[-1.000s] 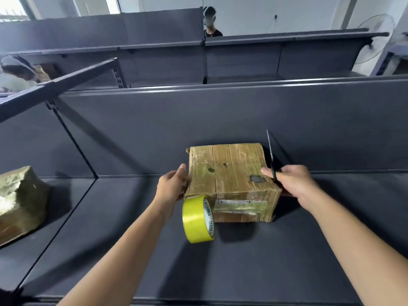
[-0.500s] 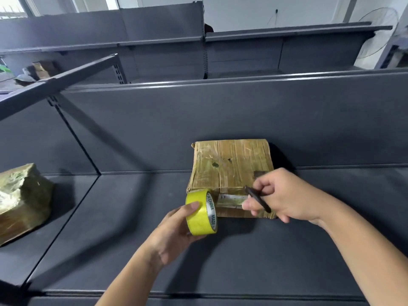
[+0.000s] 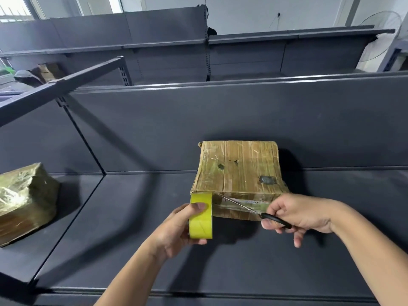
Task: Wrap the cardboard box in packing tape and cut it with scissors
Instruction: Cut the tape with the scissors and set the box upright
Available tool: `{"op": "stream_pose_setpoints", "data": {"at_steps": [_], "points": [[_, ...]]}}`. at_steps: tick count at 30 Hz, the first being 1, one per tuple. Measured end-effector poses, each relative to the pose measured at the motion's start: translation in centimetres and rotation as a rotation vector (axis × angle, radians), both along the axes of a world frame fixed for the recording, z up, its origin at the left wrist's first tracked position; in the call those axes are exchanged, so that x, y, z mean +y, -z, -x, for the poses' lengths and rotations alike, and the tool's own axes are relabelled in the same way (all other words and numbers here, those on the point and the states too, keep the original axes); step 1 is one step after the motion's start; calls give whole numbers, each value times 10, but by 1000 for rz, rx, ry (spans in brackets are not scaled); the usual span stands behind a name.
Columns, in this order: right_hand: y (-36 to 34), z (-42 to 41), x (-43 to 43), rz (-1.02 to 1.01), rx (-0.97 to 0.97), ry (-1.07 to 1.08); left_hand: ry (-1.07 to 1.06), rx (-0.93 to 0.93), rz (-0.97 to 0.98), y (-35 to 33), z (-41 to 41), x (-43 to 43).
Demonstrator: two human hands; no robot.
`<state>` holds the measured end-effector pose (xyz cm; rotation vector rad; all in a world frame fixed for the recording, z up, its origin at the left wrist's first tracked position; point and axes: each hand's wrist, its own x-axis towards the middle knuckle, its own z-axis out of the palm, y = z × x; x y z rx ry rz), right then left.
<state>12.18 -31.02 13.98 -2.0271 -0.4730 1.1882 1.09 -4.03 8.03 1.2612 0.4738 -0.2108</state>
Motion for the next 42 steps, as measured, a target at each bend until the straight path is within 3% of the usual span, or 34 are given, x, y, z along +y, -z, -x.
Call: {"op": "stream_pose_setpoints", "data": {"at_steps": [6, 21, 30, 37, 42], "points": [[5, -10, -1, -41, -14, 1, 38, 17, -11, 2, -4, 4], [-4, -7, 19, 74, -213, -34, 3, -31, 20, 17, -5, 4], [-22, -14, 35, 256, -311, -82, 29, -67, -7, 20, -4, 4], [-25, -13, 45, 248, -293, -127, 43, -87, -12, 22, -5, 4], [-35, -11, 64, 439, -396, -272, 65, -97, -31, 22, -6, 5]]}}
